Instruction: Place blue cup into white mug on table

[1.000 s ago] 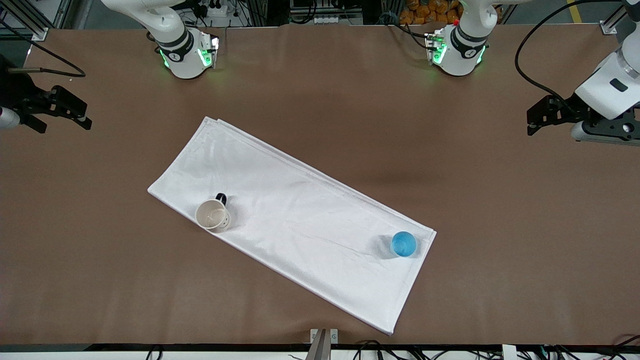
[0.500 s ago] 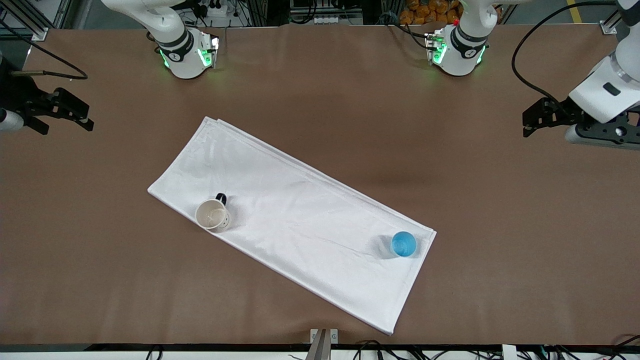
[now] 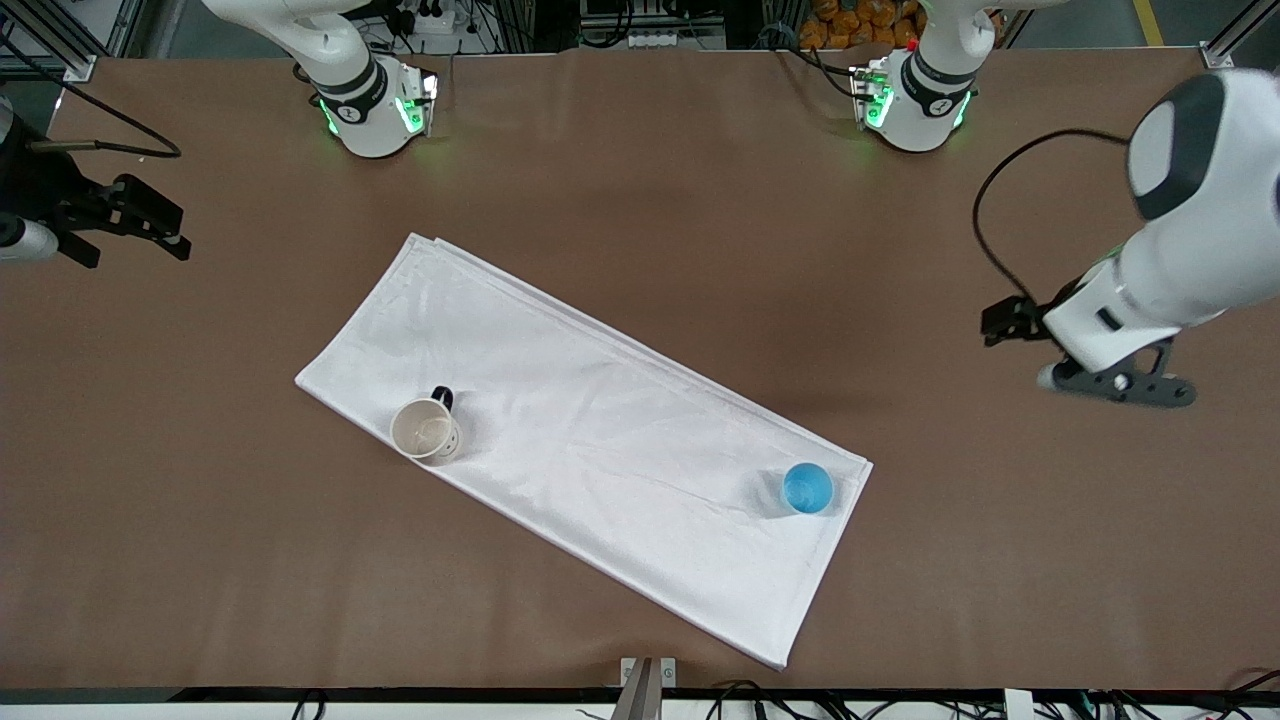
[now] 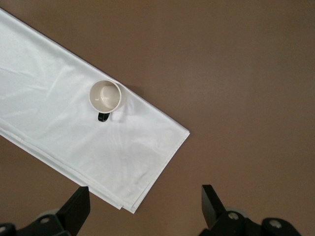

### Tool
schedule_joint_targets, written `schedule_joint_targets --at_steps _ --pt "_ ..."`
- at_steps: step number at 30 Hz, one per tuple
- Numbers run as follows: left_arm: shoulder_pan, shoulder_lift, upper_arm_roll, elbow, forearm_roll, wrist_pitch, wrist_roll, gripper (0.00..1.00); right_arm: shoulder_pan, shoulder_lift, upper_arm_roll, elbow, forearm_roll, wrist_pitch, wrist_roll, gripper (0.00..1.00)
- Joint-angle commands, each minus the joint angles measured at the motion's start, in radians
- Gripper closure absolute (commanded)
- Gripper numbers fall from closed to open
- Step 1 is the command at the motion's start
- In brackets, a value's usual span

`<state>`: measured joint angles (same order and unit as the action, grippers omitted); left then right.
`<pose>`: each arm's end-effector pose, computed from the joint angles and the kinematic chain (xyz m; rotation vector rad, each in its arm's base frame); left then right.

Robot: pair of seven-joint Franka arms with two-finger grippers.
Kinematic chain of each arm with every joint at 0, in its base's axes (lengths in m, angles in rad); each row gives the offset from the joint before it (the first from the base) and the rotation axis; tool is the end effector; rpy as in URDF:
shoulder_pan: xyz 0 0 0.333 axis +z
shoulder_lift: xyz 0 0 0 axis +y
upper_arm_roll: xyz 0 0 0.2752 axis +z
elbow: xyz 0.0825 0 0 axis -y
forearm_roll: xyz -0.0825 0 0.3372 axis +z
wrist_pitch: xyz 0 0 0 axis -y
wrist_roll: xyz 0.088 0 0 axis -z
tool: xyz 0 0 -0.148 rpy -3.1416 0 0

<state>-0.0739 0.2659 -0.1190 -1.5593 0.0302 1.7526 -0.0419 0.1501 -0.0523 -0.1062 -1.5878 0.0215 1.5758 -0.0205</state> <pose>0.5669 -0.1016 0.4188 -3.1239 0.2418 0.1104 0.4955 0.0237 0.5621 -3.1118 -0.1008 -0.0618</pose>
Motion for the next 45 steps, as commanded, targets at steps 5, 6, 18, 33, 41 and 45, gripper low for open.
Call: schedule_joint_targets --at_steps 5,6,18,33,41,45 --pt "-0.064 0.193 -0.002 0.048 -0.019 0.238 -0.229 0.0 -0.007 0.005 0.06 -0.055 -0.009 -0.005 0.001 0.0" --pt "-0.072 0.208 -0.002 0.048 -0.021 0.264 -0.257 0.0 -0.004 0.009 0.068 -0.075 -0.009 0.004 0.001 0.0" --pt "-0.133 0.335 -0.002 0.05 -0.104 0.511 -0.455 0.0 0.011 0.083 0.152 -0.314 -0.024 0.288 0.168 0.0" --pt "-0.164 0.481 -0.001 0.05 -0.102 0.783 -0.5 0.0 0.052 0.238 0.178 -0.531 -0.034 0.723 0.29 0.0" --pt "-0.167 0.5 0.001 0.047 -0.096 0.806 -0.497 0.0 0.088 0.338 0.178 -0.528 -0.048 0.84 0.367 0.01" --pt "-0.172 0.5 -0.001 0.044 -0.102 0.809 -0.503 0.51 0.095 0.376 0.178 -0.524 -0.109 0.882 0.39 0.09"
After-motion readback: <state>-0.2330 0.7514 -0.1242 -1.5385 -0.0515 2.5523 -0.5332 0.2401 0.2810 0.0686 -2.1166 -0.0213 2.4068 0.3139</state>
